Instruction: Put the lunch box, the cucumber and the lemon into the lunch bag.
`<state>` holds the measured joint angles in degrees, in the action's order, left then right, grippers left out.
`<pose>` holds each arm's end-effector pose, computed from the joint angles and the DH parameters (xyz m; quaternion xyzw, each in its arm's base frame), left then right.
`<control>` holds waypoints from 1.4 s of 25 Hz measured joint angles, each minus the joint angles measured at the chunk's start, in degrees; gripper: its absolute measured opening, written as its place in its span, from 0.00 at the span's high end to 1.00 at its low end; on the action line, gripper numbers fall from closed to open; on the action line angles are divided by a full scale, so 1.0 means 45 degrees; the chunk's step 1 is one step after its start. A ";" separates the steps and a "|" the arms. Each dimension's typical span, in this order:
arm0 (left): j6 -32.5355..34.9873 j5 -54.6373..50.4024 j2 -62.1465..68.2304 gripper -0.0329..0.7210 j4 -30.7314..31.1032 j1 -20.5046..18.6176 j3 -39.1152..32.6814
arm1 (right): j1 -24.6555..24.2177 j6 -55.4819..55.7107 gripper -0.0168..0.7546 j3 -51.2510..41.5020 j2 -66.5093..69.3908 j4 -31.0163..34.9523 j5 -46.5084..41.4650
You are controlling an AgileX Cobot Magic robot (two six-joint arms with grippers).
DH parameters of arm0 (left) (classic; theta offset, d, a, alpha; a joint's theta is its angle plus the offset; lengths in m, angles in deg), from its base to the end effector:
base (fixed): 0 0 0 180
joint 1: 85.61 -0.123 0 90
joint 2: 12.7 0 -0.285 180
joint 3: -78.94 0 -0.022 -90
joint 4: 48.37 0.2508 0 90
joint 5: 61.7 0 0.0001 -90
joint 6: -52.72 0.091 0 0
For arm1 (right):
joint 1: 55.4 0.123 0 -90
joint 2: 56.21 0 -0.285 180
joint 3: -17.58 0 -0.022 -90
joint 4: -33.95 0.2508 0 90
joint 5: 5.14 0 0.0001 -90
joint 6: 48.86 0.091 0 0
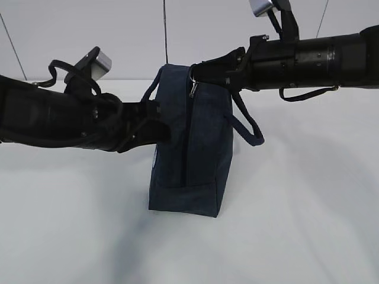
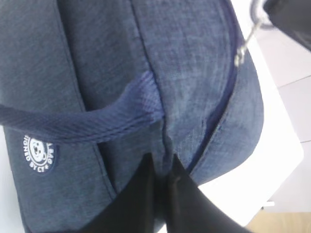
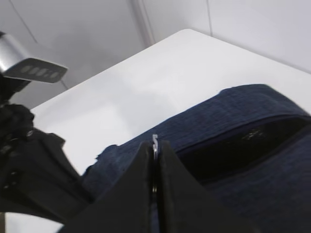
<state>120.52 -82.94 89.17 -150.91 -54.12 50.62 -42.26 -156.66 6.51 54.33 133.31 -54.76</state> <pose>0.2678 -0.2019 0.2076 0.0509 0.8764 -0.3826 0.2879 0.3556 0.1533 0.2559 -0.3405 0.7079 0.3817 0.4871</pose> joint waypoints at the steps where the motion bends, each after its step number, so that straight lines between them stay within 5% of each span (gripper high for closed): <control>1: 0.0000 -0.0032 0.0000 0.96 0.0082 0.0000 0.0000 | 0.0000 -0.0139 0.97 0.0000 0.0000 0.0099 0.0127; 9: 0.0000 -0.0621 0.0000 0.96 0.0767 0.0000 0.0000 | 0.0000 -0.0650 0.97 0.0623 0.0000 0.0330 0.1128; 23: -0.2536 -0.1532 -0.0572 0.96 0.4531 0.0000 -0.0156 | 0.0000 -0.0679 0.97 0.1792 0.0776 0.0330 0.1707; 35: -0.2734 -0.2768 -0.0999 0.96 0.4857 -0.0023 -0.0983 | 0.0024 -0.0700 0.97 0.2683 0.2076 0.0359 0.2004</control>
<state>108.21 -95.40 84.67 -129.05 -54.22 46.20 -42.15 -159.81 18.59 63.67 134.93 -45.74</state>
